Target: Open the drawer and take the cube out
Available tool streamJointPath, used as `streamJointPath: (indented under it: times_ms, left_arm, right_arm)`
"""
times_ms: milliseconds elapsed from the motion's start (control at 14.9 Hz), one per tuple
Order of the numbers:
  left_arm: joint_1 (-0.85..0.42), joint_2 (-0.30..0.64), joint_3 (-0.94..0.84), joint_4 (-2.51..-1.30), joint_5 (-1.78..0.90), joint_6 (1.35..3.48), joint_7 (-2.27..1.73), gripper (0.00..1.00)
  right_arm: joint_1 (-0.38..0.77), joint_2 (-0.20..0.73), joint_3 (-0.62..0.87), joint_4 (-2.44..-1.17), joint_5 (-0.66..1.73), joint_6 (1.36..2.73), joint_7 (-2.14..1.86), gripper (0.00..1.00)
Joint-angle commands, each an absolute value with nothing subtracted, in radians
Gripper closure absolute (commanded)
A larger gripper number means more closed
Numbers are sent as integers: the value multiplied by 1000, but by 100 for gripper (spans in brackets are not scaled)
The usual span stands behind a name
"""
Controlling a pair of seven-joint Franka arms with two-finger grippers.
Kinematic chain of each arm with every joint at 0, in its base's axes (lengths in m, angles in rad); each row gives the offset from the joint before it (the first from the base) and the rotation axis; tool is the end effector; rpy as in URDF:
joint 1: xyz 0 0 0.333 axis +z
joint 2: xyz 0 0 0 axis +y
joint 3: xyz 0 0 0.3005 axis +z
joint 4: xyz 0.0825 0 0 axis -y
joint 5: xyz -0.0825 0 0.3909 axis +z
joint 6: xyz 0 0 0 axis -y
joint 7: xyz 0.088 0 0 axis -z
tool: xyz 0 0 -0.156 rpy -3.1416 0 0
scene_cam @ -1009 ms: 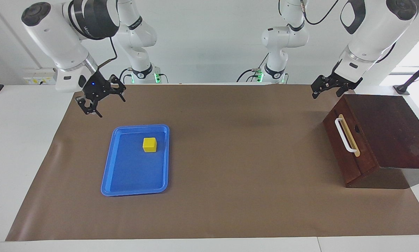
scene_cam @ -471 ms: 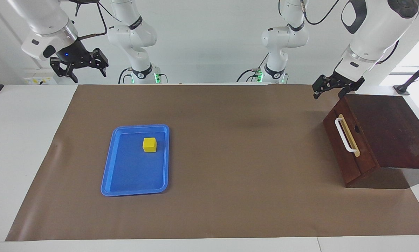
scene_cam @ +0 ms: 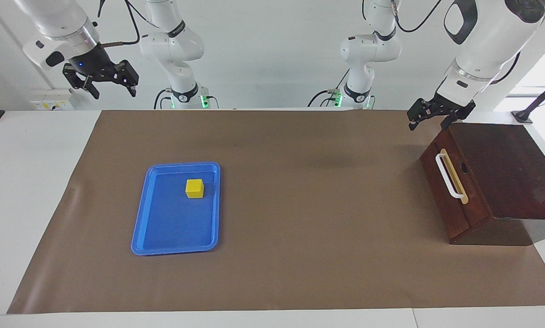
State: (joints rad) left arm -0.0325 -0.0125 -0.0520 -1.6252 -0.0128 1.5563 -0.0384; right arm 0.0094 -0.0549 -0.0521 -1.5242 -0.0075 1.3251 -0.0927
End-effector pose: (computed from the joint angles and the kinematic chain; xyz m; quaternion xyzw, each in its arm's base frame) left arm 0.5497 -0.0487 0.5398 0.9993 -0.0229 -0.0285 0.0043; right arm 0.5106 -0.0238 0.5922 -0.9971 -0.0244 0.0721 0.0026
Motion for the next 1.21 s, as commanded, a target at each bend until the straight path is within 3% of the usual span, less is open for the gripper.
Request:
streamJointPath:
  times_ms: [0, 1143]
  left_arm:
    - [-29, -14, -51, -1634, 0, 1575, -23, 0]
    - [-29, -21, -51, -1643, 0, 1582, -23, 0]
  right_arm:
    - [9, -64, -49, -1565, -32, 1377, -84, 0]
    - [6, -51, -48, -1583, -29, 1436, -83, 0]
